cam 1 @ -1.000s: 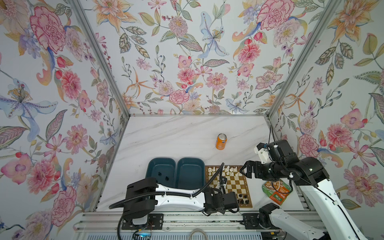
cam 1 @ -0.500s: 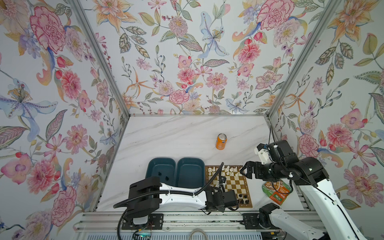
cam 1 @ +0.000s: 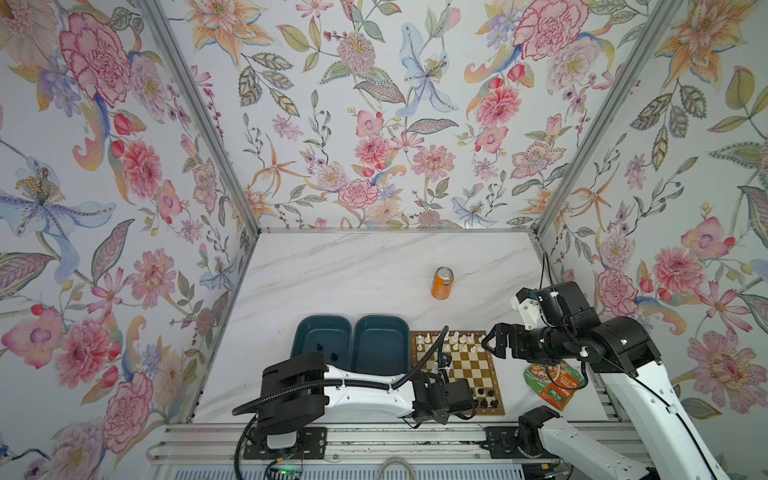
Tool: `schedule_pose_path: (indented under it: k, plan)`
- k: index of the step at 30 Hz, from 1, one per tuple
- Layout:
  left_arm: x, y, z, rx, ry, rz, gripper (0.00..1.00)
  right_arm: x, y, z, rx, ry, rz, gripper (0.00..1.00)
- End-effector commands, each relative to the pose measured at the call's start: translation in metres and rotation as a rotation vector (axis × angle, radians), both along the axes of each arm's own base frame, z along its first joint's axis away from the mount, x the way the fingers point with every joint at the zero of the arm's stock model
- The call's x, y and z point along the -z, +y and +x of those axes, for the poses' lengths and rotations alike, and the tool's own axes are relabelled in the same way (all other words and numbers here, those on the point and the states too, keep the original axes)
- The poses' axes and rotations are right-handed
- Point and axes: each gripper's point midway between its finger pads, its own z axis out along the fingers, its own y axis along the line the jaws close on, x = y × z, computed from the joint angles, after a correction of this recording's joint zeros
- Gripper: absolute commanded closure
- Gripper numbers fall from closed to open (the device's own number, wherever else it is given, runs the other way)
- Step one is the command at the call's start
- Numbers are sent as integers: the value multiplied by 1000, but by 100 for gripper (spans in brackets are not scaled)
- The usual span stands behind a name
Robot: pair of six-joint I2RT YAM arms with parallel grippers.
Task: Set up the chess pieces on the board
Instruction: 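Lower the black piece with the left gripper onto the empty near-row corner square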
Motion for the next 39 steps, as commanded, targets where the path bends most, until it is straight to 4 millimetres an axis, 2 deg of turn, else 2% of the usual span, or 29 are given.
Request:
schedule_pose_path:
  k: [1,27,39]
  plan:
    - [7,4,6,2,-3,28,99,6,-2,-7,-9,27,-7,1]
    - [4,-2,4,22,13,36,92,9,-4,-5,-22,34,-13,1]
    - [0,-3,4,21,17,37,79,8,-6,-3,-24,30,-20,1]
